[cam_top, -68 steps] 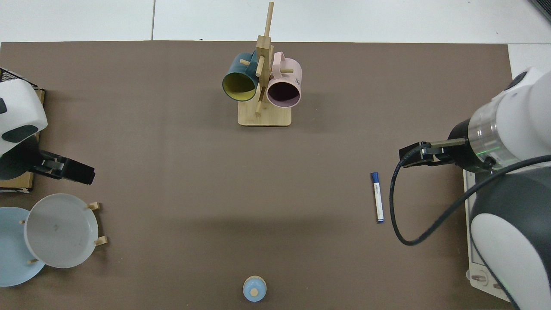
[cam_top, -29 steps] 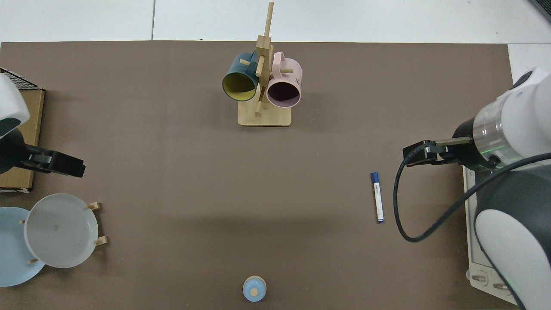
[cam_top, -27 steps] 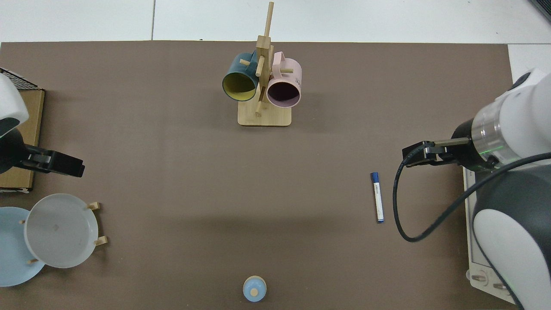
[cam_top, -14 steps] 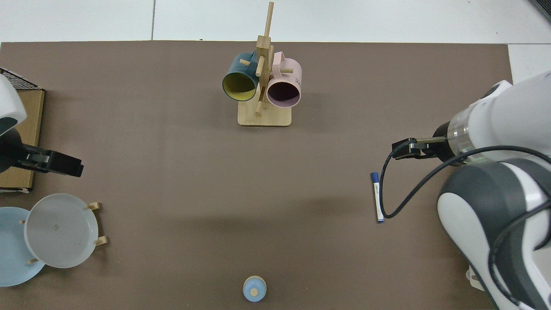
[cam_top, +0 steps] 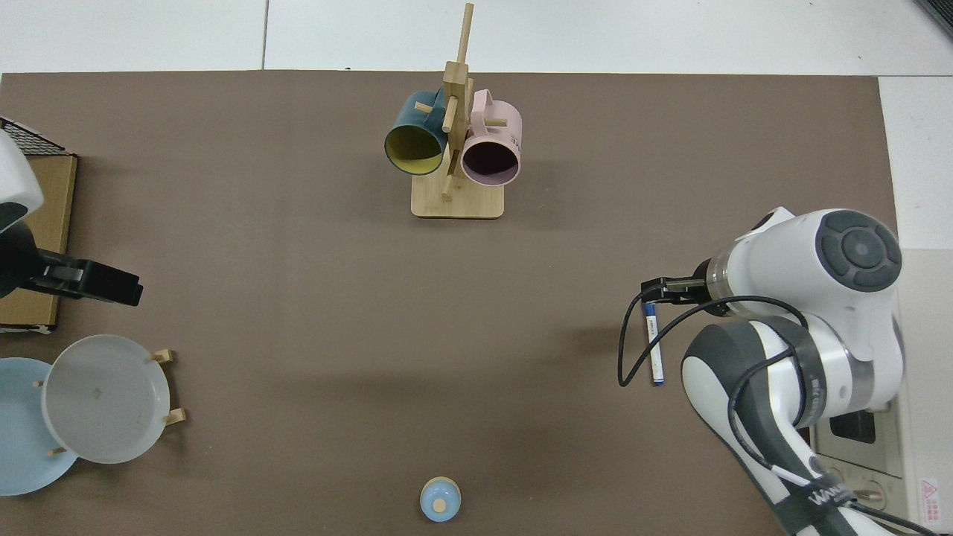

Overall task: Put markers into pen holder
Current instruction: 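Lower the right gripper onto the white marker and close it, then lift the white marker with the right gripper and hold it up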

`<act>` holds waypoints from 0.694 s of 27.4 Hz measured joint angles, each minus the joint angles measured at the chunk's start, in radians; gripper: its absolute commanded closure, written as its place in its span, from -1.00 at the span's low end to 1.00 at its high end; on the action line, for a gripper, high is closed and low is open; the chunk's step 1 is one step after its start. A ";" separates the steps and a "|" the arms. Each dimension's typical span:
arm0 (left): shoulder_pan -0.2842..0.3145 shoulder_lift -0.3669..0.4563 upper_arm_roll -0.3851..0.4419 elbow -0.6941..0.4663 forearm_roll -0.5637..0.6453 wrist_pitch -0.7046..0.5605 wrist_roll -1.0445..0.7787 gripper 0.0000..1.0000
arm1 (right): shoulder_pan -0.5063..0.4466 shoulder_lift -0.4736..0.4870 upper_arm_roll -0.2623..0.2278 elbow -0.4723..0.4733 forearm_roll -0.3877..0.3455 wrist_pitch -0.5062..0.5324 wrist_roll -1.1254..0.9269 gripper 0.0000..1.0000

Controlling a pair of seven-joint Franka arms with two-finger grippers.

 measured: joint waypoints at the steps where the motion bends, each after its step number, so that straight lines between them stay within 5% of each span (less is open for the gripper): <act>1: 0.000 0.000 0.000 0.000 0.000 0.000 0.000 -1.00 | 0.000 0.004 0.000 -0.017 0.000 0.021 0.000 -0.99; 19: 0.000 0.000 0.000 0.000 0.000 0.000 0.000 -1.00 | 0.001 0.097 0.004 -0.149 0.000 0.314 0.000 -0.97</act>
